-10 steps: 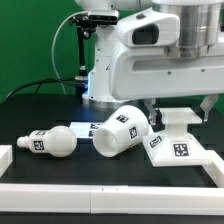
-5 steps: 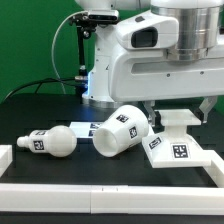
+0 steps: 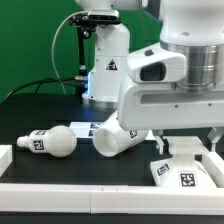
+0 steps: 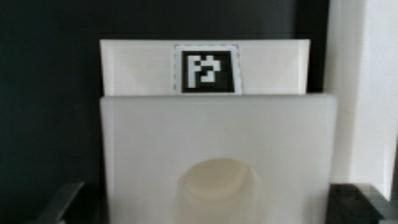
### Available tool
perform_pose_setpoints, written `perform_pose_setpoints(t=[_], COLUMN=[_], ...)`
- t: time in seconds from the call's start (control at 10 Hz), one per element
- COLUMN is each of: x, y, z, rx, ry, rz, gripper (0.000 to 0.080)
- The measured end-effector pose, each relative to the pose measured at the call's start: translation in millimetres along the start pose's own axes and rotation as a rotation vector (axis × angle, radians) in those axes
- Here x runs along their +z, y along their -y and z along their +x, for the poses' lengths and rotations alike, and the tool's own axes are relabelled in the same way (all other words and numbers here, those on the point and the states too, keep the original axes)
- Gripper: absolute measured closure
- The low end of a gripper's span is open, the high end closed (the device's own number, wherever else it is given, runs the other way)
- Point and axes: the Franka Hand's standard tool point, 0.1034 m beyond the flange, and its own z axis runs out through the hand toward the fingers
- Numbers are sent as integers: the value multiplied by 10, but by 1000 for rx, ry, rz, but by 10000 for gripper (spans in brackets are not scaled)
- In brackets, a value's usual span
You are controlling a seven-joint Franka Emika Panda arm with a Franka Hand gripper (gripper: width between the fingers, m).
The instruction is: Assemble lamp
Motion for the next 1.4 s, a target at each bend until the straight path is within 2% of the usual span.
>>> perform_pose_setpoints(t=[0.2,0.3,0.5,0.6,0.7,0.8,0.9,1.1,1.3,1.4], x=[59,57,52,56,58,57,12,-301,-510,-508], y=[121,134,134,134,134,133,115,33,-90,-96], z=[72,89,88,87,87,87,56,-85,-201,-227], rx=[5,8,11,11,11,11,7,17,14,80], ry=[-22,-28,-30,-29,-29,-29,-8,37,58,84], rz=[-2,-12,-13,-13,-13,-13,-10,-2,-4,-2], gripper=[269,269,269,206,206,125,105,105,101,101])
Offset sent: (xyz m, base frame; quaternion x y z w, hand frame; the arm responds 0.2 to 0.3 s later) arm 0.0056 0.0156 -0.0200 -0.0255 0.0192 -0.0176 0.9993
